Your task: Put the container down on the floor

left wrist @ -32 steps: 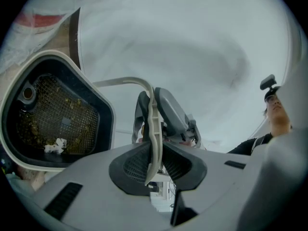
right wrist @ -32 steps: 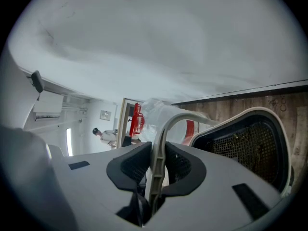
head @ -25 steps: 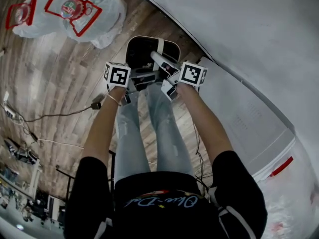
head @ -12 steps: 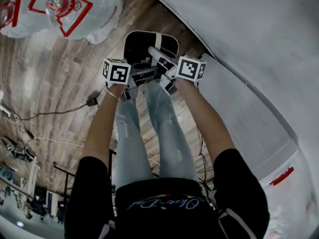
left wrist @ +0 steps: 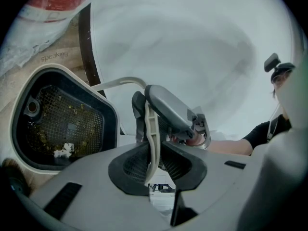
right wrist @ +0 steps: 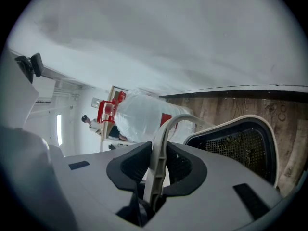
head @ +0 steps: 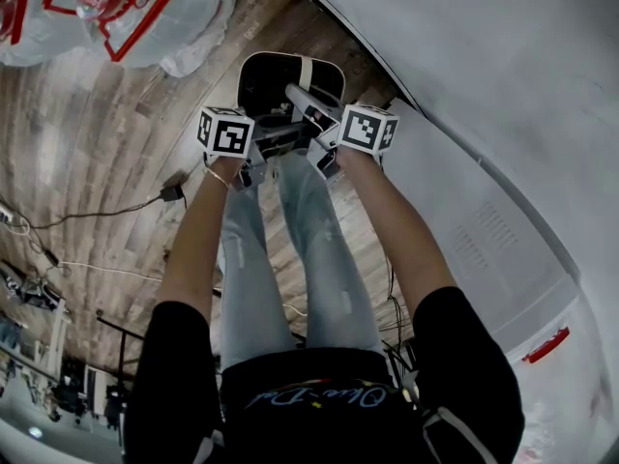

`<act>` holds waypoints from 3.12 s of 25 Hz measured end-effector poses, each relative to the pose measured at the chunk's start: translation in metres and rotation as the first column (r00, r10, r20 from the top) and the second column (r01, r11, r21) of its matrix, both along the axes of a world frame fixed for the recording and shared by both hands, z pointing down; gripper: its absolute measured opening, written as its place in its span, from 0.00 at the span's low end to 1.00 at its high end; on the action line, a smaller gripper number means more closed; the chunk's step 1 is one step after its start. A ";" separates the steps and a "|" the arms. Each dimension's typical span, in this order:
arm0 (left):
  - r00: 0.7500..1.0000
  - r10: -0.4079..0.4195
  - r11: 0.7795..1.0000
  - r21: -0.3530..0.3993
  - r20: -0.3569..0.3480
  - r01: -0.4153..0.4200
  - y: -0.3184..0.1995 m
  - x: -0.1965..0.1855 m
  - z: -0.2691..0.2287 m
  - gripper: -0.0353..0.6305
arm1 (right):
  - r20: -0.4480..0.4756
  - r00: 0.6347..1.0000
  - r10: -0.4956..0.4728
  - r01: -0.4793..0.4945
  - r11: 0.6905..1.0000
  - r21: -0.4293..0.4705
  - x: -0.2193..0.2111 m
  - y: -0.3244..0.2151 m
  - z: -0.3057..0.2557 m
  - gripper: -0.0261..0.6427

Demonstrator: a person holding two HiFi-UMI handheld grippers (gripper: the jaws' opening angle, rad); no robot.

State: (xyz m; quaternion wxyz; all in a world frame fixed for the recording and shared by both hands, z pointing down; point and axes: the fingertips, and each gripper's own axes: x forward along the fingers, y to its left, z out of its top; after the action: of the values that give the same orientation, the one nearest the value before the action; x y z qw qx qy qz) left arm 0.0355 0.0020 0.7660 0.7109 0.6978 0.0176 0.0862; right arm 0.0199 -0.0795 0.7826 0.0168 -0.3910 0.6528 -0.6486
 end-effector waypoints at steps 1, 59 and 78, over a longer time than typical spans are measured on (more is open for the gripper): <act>1.000 0.002 1.000 0.004 0.004 -0.002 0.000 0.001 0.001 0.13 | -0.005 1.000 0.000 0.000 1.000 0.000 0.000 0.001 0.001 0.14; 0.907 0.006 0.990 0.124 0.420 -0.064 0.032 -0.105 0.074 0.38 | -0.067 0.998 0.014 -0.019 0.997 -0.076 -0.015 0.052 0.024 0.27; 0.895 -0.098 0.990 0.133 0.436 0.044 0.022 -0.135 0.039 0.37 | -0.186 0.982 0.019 -0.024 0.999 -0.024 -0.012 0.054 -0.006 0.27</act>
State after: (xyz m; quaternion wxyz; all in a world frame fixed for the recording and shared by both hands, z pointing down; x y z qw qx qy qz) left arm -0.0999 0.0245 0.8046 0.6559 0.7015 -0.1748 0.2168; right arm 0.0083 -0.0256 0.7767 -0.0423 -0.4568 0.6388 -0.6176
